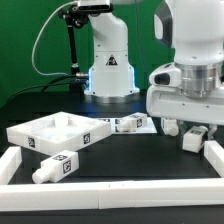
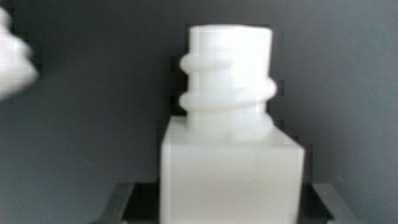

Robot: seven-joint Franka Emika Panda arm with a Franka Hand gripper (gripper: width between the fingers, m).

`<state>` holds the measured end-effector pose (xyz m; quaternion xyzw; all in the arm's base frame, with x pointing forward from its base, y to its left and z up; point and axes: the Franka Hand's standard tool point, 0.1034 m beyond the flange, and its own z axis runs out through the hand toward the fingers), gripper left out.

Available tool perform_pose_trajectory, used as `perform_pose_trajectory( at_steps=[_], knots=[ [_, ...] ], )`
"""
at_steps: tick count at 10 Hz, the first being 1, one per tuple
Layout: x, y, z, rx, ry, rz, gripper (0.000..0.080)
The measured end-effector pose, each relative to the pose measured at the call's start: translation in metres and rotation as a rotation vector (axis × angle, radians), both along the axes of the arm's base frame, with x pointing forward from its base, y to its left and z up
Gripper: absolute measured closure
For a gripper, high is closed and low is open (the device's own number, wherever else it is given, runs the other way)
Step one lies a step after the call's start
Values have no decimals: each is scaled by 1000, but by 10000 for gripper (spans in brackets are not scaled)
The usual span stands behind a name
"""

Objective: Assemble one leg

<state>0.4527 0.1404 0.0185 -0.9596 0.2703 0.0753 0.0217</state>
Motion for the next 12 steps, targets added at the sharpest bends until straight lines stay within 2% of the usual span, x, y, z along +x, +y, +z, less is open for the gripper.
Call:
perform_pose_trajectory(
  at_steps=[2,3,4,5,7,10,11,12],
  knots=[
    [-41,5,9,-11,19,19,514],
    [-55,11,10,-17,18,33,514],
    [-61,21,8,-17,7,75,513],
    [-59,28,7,-11,-2,119,513],
    [-53,31,-2,-3,-14,166,513],
    [-51,34,-3,-2,-15,169,513],
    [-51,34,-3,-2,-15,169,423],
    [-51,33,-3,-1,-14,170,270]
  ],
)
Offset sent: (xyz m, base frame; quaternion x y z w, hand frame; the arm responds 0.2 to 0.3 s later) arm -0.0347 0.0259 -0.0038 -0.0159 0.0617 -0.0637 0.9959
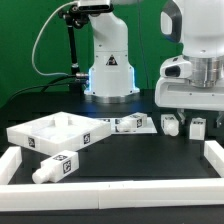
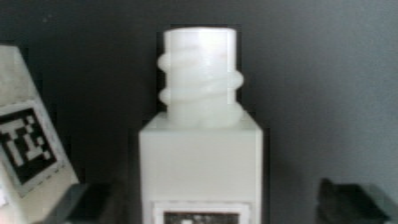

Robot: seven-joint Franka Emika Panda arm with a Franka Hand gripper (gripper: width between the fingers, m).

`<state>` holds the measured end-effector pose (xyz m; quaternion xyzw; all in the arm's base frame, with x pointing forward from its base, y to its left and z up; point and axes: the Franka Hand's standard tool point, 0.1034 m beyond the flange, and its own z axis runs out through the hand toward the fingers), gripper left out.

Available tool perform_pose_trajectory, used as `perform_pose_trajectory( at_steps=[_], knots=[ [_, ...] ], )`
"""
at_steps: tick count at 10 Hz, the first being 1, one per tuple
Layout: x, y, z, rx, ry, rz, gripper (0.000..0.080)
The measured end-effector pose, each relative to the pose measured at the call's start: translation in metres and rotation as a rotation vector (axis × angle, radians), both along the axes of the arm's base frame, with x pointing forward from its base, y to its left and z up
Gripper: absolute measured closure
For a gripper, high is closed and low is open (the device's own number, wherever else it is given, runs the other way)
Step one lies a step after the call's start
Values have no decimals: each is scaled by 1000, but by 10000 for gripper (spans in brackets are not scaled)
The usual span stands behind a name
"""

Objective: Assemble one leg

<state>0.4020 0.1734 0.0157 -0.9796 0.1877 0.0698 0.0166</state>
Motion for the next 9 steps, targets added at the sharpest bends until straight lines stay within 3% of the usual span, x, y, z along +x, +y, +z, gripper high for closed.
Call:
perform_pose_trajectory(
  at_steps=[1,2,4,6,9],
  knots=[
    [5,-8,8,4,20,19,183],
    [9,-17,22,11,35,38,183],
    [23,-60,65,42,54,82,153],
    [37,-96,72,57,60,90,150],
    [37,-95,72,56,59,87,150]
  ],
)
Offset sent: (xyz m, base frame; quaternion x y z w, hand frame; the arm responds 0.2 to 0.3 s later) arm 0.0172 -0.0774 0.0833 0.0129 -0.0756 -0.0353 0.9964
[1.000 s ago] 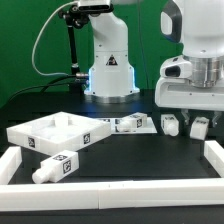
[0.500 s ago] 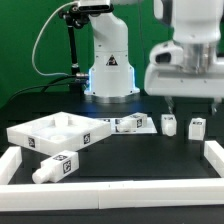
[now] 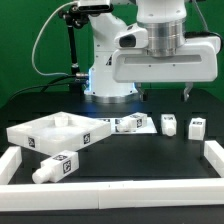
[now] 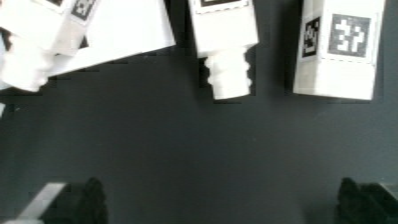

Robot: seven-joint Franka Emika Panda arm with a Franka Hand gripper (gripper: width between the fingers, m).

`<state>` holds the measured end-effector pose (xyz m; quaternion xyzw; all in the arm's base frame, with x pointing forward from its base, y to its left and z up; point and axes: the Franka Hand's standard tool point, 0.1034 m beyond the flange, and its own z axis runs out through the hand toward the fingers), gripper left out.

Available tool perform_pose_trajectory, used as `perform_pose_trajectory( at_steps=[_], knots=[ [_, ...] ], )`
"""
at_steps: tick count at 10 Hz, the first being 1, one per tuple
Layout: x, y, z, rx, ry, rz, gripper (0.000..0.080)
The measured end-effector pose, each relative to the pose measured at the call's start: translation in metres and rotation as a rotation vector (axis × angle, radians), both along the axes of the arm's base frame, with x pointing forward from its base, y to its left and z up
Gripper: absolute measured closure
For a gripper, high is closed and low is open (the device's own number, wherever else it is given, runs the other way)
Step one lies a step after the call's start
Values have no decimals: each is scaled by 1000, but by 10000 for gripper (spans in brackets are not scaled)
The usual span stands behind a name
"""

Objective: Assemble one leg

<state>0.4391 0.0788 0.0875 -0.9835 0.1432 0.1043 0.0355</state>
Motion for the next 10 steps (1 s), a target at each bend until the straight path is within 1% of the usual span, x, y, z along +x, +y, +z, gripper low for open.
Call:
perform_pose_trajectory(
  at_steps=[2,3,4,5,6,7,8,9,10],
  knots=[
    [0,-2,0,2,-1,7,150],
    [2,-21,2,31,-11,124,150],
    [4,-52,7,51,-17,185,150],
    [7,-77,9,63,-32,243,150],
    [12,-98,9,64,-86,362,150],
    [15,-114,6,50,-156,458,150],
    [13,-118,3,41,-189,520,150],
    [11,-112,1,41,-176,481,150],
    [11,-113,1,41,-177,489,150]
  ],
)
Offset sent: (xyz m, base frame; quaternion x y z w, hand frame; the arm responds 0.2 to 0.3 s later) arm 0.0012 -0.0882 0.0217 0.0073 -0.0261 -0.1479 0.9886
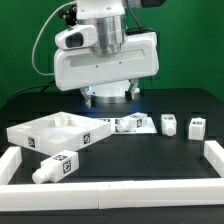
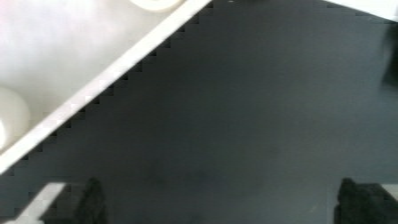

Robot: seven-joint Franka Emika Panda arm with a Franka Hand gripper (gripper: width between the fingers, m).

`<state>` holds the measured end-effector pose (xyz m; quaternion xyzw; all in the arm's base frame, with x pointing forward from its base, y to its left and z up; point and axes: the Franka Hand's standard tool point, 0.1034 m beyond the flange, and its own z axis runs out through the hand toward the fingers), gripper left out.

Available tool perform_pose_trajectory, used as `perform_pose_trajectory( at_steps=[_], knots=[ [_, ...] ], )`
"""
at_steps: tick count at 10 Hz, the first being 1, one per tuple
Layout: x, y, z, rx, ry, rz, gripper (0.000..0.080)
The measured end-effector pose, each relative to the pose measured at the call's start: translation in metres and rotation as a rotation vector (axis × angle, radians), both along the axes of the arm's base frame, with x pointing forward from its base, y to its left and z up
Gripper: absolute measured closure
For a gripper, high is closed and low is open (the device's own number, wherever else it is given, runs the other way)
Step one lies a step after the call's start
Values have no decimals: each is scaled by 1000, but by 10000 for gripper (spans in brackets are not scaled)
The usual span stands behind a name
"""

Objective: Assemble one leg

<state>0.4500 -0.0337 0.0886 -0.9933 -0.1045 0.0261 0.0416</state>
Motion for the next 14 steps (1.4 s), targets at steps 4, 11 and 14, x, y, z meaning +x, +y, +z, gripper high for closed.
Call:
perform_pose_trajectory(
  at_steps=[4,11,14],
  knots=[
    [-8,-27,-13,-5,-20,192,150],
    [-8,-116,-35,-41,-75,545,150],
    [-11,-162,-59,-45,-61,693,150]
  ],
)
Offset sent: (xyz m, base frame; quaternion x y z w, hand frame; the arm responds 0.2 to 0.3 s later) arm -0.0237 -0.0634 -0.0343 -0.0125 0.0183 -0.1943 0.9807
